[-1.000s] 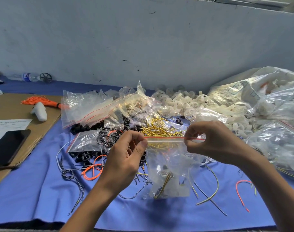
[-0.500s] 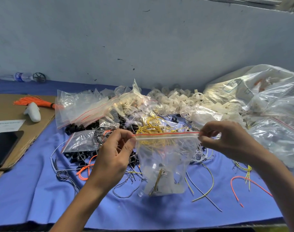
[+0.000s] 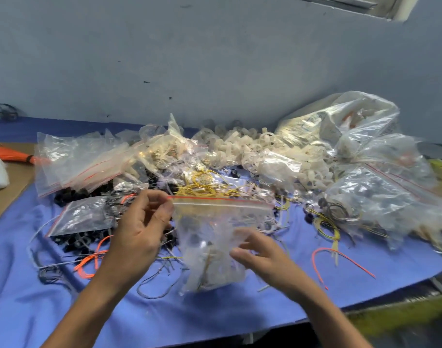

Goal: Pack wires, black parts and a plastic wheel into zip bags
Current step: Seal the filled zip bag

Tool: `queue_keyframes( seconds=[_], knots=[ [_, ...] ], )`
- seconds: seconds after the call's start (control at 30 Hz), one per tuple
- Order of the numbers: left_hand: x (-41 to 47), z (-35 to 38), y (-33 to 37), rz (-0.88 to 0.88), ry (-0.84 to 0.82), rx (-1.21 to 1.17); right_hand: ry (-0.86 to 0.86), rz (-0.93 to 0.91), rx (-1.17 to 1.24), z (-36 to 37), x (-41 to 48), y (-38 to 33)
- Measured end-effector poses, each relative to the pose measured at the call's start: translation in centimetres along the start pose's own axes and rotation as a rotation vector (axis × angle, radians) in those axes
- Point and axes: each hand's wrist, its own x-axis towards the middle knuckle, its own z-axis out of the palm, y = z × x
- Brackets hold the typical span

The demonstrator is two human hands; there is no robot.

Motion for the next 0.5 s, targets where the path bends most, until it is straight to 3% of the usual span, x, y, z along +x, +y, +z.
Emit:
queue_keyframes(
  seconds=[0.27,0.5],
  knots=[
    [0.5,-0.1,-3.4,-0.017,0.032,-0.006,0.231,0.081,0.339,-1.6,-1.3,0.9],
    [0.9,-1.6,-6.2,-0.074,0.016,0.074,0.686,0.063,0.713,-12.8,1.4,0.2]
  ],
)
